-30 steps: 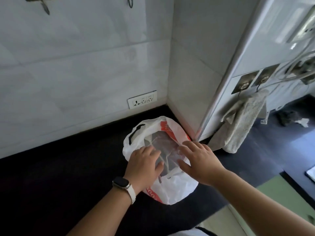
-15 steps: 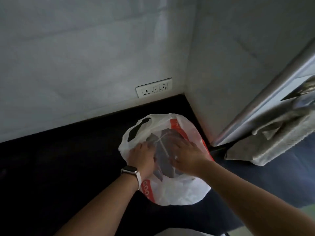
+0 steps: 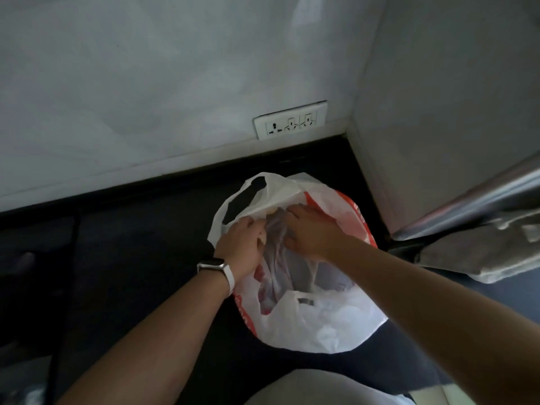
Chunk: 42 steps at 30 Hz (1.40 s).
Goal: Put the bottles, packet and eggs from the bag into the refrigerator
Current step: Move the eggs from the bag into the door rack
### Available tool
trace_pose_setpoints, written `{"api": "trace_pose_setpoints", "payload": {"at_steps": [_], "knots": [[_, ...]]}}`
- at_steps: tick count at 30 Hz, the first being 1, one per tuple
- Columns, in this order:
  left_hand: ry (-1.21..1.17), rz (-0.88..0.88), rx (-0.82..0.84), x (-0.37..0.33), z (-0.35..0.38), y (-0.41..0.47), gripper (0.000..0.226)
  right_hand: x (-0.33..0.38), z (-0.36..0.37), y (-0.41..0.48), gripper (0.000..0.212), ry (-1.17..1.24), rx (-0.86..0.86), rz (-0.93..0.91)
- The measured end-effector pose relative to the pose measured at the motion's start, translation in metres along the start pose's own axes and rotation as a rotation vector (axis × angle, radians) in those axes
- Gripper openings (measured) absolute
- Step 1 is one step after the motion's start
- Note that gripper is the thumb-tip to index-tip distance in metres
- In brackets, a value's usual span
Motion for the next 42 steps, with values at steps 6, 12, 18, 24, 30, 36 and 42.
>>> {"api": "trace_pose_setpoints", "payload": {"at_steps": [6, 12, 18, 24, 30, 36, 42], "knots": [[-0.037, 0.046, -0.004, 0.016, 0.001, -0.001, 0.026, -0.002, 0.002, 0.027, 0.062, -0.03, -0.029, -0.013], [-0.057, 0.081, 0.027, 0.024, 0.009, 0.004, 0.032, -0.001, -0.001, 0.05, 0.06, 0.012, -0.022, -0.08], [-0.038, 0.058, 0.096, 0.031, 0.019, 0.012, 0.051, 0.006, -0.005, 0.067, 0.062, 0.07, 0.03, -0.142], [-0.09, 0.017, 0.091, 0.036, 0.022, 0.015, 0.058, 0.02, 0.002, 0.087, 0.057, 0.043, 0.054, -0.174], [-0.142, -0.063, 0.065, 0.04, 0.025, 0.012, 0.063, 0.024, 0.006, 0.101, 0.055, -0.012, 0.041, -0.201], [-0.081, -0.083, 0.023, 0.035, 0.029, 0.014, 0.054, 0.027, 0.003, 0.106, 0.051, -0.011, -0.026, -0.257], [0.01, -0.047, 0.042, 0.032, 0.028, 0.014, 0.049, 0.028, 0.01, 0.113, 0.033, 0.047, 0.033, -0.241]]}}
Point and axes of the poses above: each hand's wrist, its own y-axis towards the middle knuckle, its own z-axis out of the palm, x = y × z, the point moved 6 cm from there along y, towards the middle knuckle, and after that the axes turned 3 degrees about z, right-handed, at the moved point
